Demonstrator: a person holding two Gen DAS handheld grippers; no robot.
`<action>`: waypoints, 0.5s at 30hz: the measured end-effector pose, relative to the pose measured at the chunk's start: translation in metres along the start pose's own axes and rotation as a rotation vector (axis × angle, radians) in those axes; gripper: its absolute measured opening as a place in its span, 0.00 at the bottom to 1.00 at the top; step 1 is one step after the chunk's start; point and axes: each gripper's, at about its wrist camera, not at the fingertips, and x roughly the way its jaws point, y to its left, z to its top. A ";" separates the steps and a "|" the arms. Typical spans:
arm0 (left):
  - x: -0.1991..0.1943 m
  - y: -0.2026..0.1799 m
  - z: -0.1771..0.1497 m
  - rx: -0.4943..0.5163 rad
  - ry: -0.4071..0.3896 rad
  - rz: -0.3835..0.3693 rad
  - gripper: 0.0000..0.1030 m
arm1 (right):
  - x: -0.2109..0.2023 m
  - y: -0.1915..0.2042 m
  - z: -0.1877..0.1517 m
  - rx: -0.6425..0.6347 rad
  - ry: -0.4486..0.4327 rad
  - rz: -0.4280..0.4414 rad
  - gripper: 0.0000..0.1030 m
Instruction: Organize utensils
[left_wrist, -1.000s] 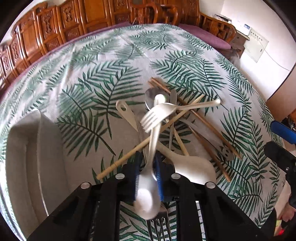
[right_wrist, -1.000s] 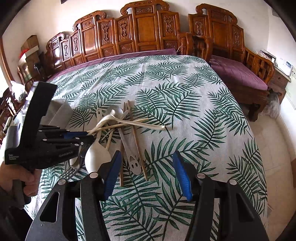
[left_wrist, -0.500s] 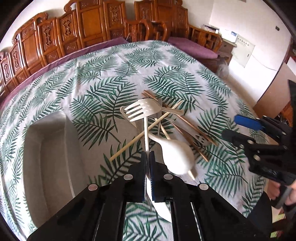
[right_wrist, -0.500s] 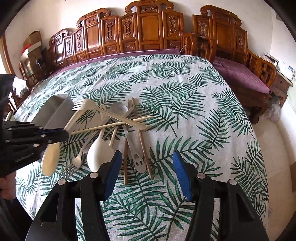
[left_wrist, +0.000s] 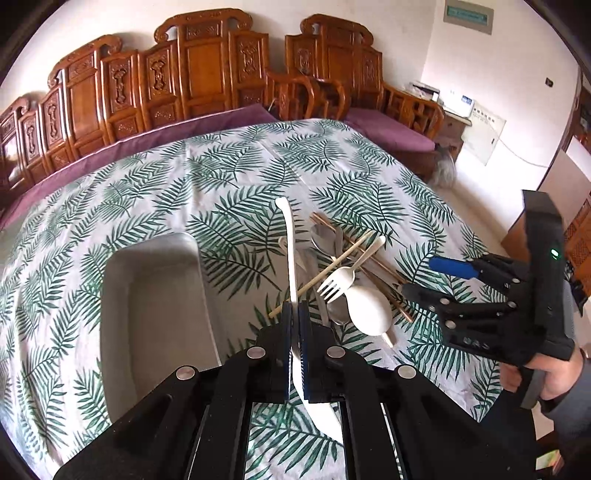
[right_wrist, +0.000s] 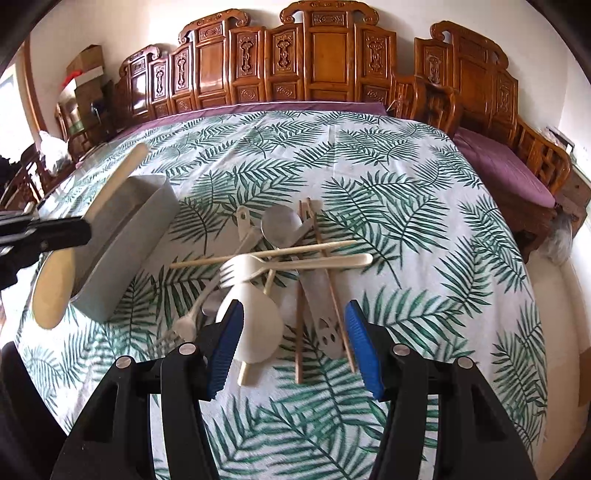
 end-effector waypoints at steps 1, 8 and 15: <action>-0.003 0.001 -0.001 0.000 -0.005 0.001 0.03 | 0.002 0.001 0.003 0.008 0.000 0.003 0.58; -0.019 0.010 -0.007 0.000 -0.029 0.007 0.03 | 0.028 -0.001 0.024 0.124 0.038 0.052 0.57; -0.029 0.020 -0.014 -0.017 -0.041 0.006 0.03 | 0.057 -0.005 0.033 0.226 0.089 0.045 0.57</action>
